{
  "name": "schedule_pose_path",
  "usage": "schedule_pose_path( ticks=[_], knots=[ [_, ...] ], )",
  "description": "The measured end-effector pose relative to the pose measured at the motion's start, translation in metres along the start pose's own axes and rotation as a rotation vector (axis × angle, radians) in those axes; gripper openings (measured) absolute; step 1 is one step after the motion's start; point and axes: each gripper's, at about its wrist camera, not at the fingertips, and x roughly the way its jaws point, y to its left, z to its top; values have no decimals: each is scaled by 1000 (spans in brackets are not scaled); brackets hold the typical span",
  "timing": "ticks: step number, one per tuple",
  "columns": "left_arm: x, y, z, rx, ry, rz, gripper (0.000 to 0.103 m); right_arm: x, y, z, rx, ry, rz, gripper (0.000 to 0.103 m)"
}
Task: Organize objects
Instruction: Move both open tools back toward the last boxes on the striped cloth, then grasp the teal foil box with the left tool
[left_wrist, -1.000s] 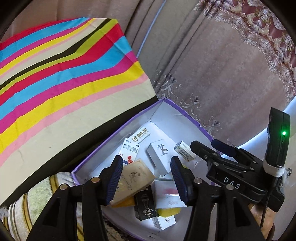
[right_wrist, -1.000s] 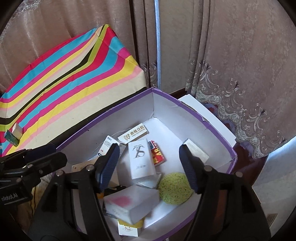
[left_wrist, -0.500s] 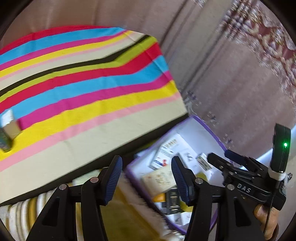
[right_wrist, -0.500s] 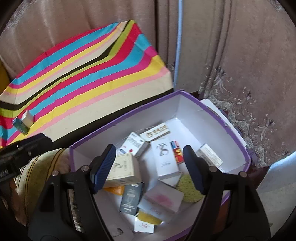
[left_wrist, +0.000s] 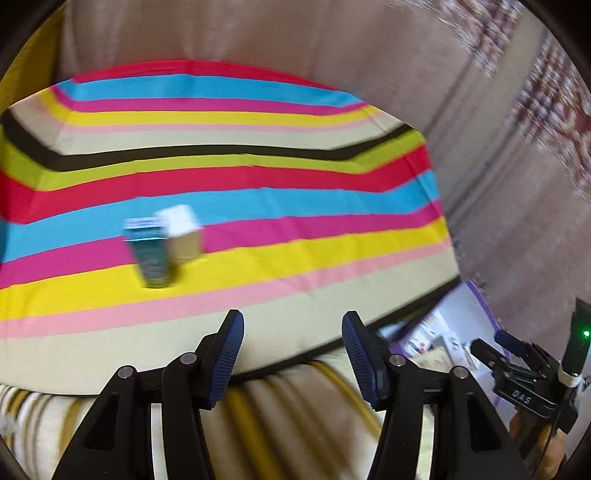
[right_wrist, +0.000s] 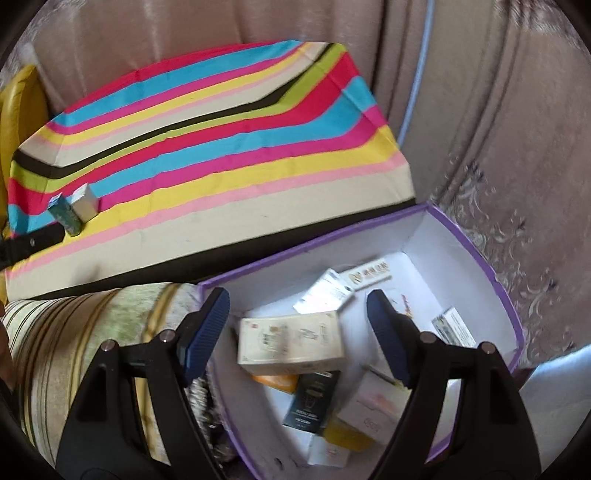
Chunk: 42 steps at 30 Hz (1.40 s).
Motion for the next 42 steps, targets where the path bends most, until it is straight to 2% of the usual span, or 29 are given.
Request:
schedule_pose_path(
  ticks=[3, 8, 12, 17, 21, 27, 29, 42],
  knots=[
    [-6, 24, 4, -34, -5, 38, 57, 0, 12, 5, 13, -7, 34, 83],
    [-7, 55, 9, -79, -4, 72, 57, -1, 36, 15, -10, -27, 15, 86],
    [2, 65, 16, -98, 10, 79, 57, 1, 56, 25, -57, -56, 27, 93],
    [21, 73, 27, -105, 36, 94, 56, 5, 85, 33, -129, -67, 39, 94],
    [36, 78, 37, -106, 47, 114, 52, 9, 95, 39, -126, -66, 108, 94],
    [50, 93, 44, -134, 61, 106, 37, 31, 119, 47, -142, -17, 172, 94],
    [50, 99, 45, -147, 53, 94, 35, 35, 129, 48, -156, -13, 218, 94],
    [40, 148, 39, -285, 22, 44, 33, 56, 202, 60, -277, 13, 305, 94]
  ],
)
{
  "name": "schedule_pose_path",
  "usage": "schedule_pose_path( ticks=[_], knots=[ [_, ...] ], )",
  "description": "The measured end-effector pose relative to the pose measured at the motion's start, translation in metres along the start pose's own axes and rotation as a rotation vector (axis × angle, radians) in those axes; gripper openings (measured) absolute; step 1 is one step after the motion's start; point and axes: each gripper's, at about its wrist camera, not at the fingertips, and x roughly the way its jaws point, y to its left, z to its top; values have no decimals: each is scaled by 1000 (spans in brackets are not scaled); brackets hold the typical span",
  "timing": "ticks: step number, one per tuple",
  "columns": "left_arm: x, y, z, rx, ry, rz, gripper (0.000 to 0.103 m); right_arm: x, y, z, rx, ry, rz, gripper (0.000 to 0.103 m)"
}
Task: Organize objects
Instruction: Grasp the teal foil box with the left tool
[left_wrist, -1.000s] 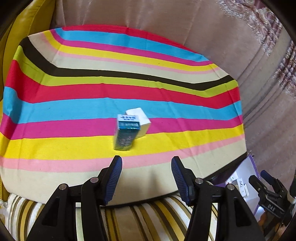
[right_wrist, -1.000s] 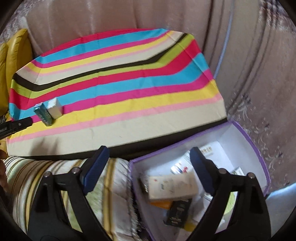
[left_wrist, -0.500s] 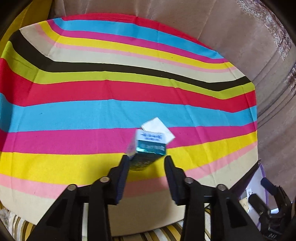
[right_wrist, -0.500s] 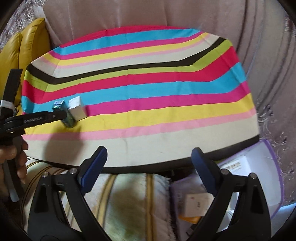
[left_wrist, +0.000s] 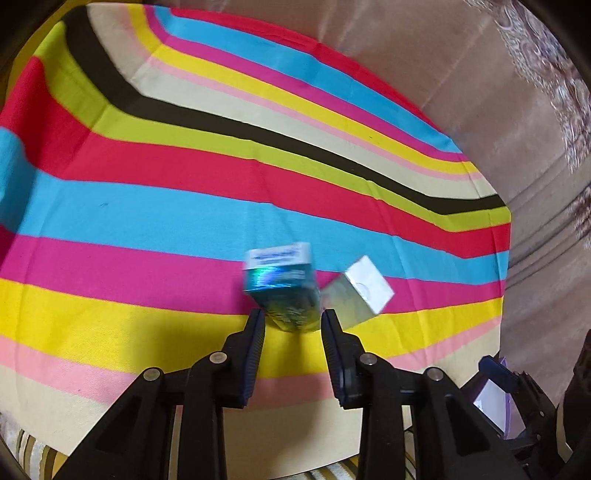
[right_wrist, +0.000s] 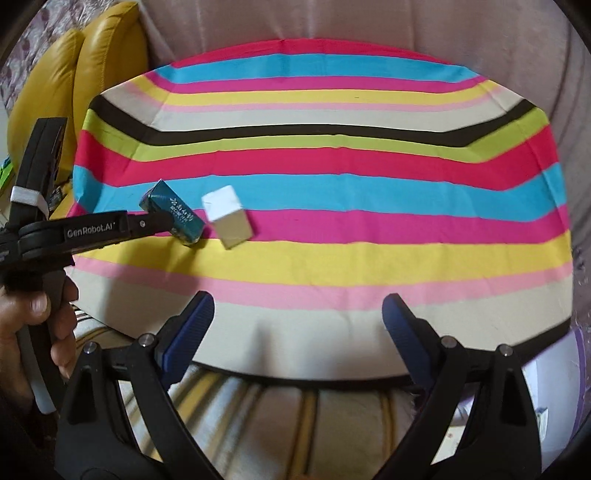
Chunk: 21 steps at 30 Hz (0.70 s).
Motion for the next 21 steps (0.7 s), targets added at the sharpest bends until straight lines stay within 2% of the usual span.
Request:
schedule_pose_path(
  ticks=[7, 9, 11, 14, 18, 21],
  knots=[
    [-4, 16, -2, -24, -22, 42, 35, 19, 22, 16, -41, 14, 6, 94],
    [-7, 19, -3, -27, -38, 58, 44, 25, 28, 20, -58, 15, -1, 94],
    [-12, 22, -6, -26, -69, 75, 64, 32, 33, 24, -70, 18, -1, 94],
    [-21, 25, -7, -27, -115, 119, 78, 45, 41, 29, -93, 26, -11, 94],
    [-22, 25, -3, -2, -147, 169, 82, 60, 47, 37, -115, 30, -16, 93],
    [-20, 28, -3, 2, -141, 170, 82, 69, 50, 44, -139, 27, -22, 90]
  ],
)
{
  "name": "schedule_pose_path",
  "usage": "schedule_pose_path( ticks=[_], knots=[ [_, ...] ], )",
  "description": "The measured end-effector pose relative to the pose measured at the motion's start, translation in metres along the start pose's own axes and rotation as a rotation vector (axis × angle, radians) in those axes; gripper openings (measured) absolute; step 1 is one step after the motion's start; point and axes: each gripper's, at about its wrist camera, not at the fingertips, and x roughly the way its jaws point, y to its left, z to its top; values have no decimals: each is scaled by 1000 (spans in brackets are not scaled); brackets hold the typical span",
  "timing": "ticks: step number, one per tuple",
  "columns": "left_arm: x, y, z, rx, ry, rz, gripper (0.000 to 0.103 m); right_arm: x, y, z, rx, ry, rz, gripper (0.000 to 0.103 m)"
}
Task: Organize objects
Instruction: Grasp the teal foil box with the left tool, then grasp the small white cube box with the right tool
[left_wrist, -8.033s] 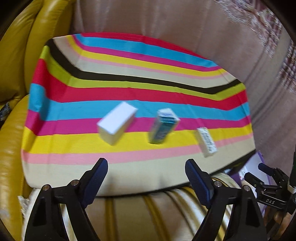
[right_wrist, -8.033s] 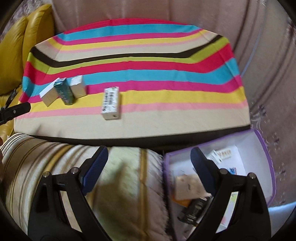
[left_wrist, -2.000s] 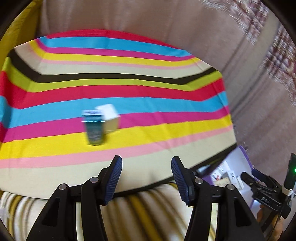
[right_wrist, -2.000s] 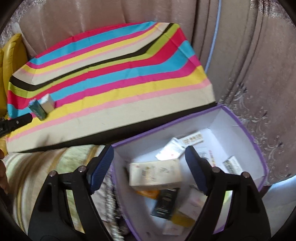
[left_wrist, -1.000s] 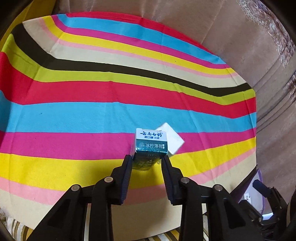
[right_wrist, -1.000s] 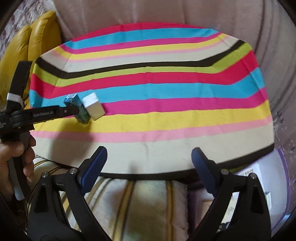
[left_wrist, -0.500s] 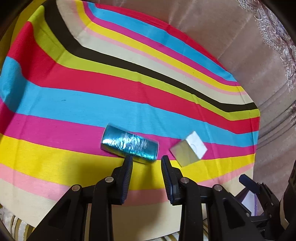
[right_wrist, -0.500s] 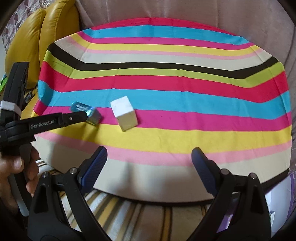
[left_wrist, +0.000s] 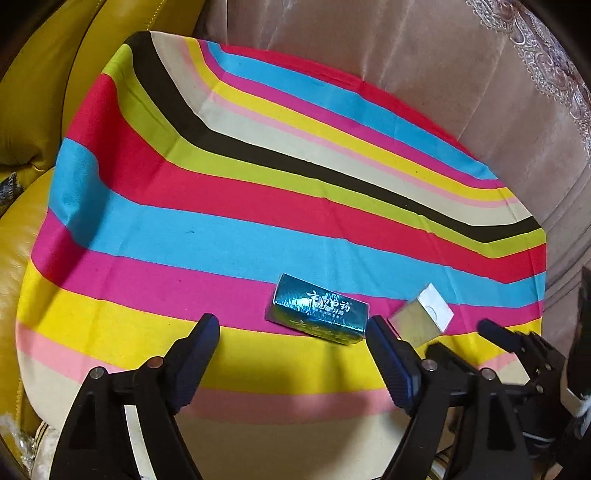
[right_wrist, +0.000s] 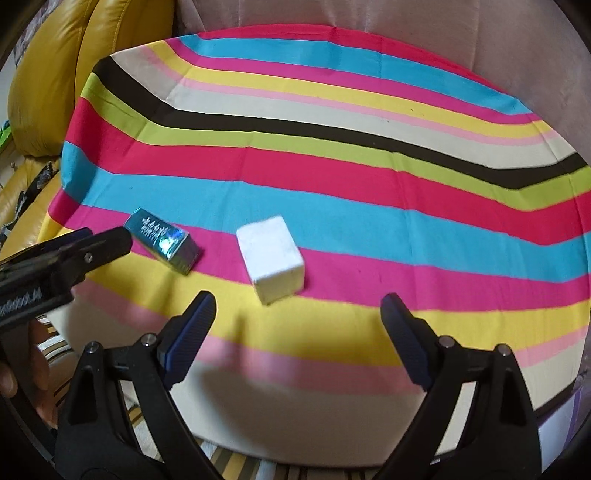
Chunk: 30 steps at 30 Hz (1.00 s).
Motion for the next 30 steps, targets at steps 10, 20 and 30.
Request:
schedule_pose_path(
  ticks=[10, 20, 30],
  knots=[
    [12, -5, 2, 73, 20, 4, 84, 28, 1, 7, -38, 35, 12, 60],
    [28, -26, -1, 188, 56, 32, 85, 33, -9, 3, 8, 35, 16, 42],
    [38, -31, -2, 211, 78, 30, 73, 28, -20, -4, 65, 38, 12, 42]
  ],
)
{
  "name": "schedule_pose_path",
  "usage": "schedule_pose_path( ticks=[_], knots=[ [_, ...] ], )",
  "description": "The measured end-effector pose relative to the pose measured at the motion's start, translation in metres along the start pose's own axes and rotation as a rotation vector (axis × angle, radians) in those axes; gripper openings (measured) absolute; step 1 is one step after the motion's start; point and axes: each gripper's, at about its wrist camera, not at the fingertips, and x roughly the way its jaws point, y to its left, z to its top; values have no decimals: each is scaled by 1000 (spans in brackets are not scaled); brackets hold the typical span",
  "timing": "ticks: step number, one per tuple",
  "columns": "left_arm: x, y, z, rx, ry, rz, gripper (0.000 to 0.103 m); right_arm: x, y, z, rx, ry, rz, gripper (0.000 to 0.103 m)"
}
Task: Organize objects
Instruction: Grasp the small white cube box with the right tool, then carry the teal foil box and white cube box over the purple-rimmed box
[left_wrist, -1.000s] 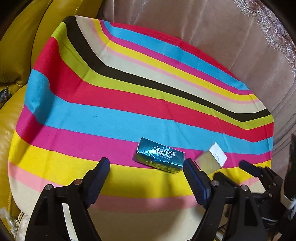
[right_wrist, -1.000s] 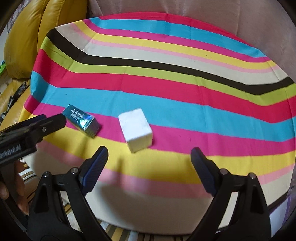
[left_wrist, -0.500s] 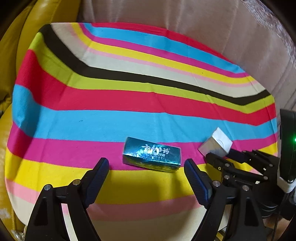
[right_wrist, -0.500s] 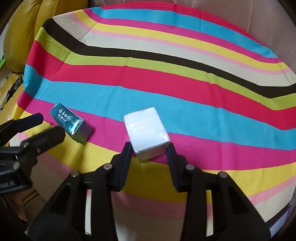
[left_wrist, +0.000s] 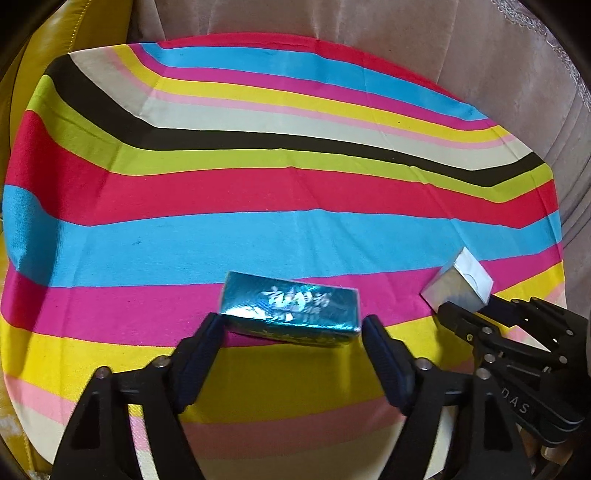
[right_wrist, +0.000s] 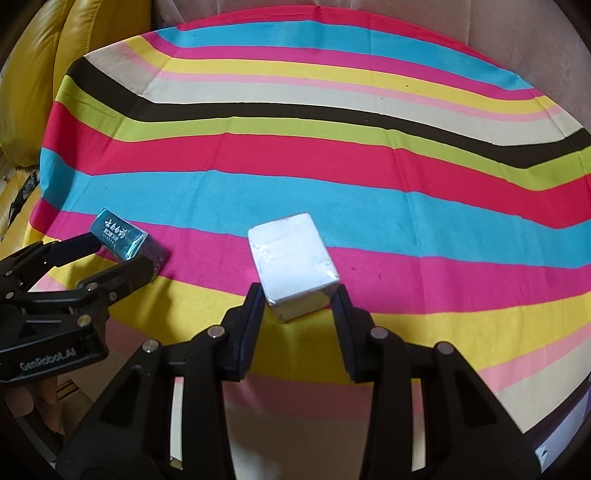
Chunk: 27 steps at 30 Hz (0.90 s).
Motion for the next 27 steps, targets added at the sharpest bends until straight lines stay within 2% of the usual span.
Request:
schedule_pose_path(
  ticks=[13, 27],
  knots=[
    [-14, -10, -10, 27, -35, -21, 73, -14, 0, -14, 20, 9, -1, 42],
    [-42, -35, -24, 59, -60, -59, 73, -51, -3, -33, 41, -25, -66, 42]
  ],
)
